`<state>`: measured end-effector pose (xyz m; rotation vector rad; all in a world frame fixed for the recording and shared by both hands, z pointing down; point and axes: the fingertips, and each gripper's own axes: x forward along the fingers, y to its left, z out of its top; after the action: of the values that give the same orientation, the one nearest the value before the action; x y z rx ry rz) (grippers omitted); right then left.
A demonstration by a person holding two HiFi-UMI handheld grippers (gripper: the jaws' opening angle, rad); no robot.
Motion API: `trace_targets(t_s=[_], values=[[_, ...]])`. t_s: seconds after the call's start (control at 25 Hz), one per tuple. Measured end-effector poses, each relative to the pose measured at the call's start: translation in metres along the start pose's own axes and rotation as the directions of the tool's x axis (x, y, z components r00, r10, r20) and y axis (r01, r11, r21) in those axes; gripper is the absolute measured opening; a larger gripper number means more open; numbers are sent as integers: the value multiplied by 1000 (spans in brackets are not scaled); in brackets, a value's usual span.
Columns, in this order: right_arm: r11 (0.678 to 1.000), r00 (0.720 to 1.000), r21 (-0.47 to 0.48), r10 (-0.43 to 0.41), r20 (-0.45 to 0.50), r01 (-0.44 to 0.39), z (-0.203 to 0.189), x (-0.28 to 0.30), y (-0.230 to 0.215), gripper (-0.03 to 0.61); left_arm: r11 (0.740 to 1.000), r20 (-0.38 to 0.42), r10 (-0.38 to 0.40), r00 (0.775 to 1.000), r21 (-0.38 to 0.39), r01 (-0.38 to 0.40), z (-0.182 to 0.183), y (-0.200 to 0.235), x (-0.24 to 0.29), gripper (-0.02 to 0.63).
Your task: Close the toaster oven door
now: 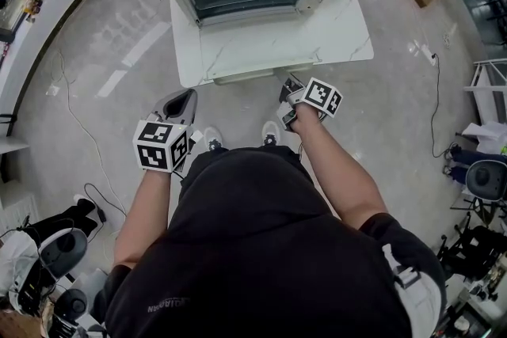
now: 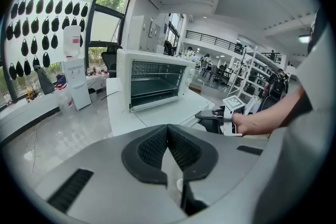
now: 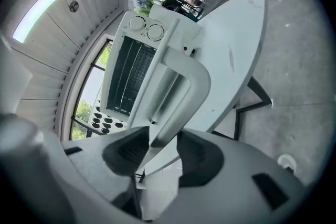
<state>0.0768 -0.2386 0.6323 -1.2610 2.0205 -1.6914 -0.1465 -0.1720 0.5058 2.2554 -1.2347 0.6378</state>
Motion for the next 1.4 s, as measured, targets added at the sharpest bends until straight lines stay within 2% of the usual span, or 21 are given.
trace_targets(t_s=[0.52, 1.0, 1.4], values=[[996, 994, -21, 86, 64, -85, 20, -3, 34, 158, 1000, 18, -8, 1000, 2, 8, 2, -1, -4, 4], [982, 974, -13, 186, 131, -186, 45, 3, 69, 158, 1000, 37, -7, 999, -3, 7, 8, 0, -8, 3], [976, 964, -18, 218, 151, -218, 62, 8, 88, 158, 1000, 52, -9, 999, -6, 9, 14, -3, -5, 3]])
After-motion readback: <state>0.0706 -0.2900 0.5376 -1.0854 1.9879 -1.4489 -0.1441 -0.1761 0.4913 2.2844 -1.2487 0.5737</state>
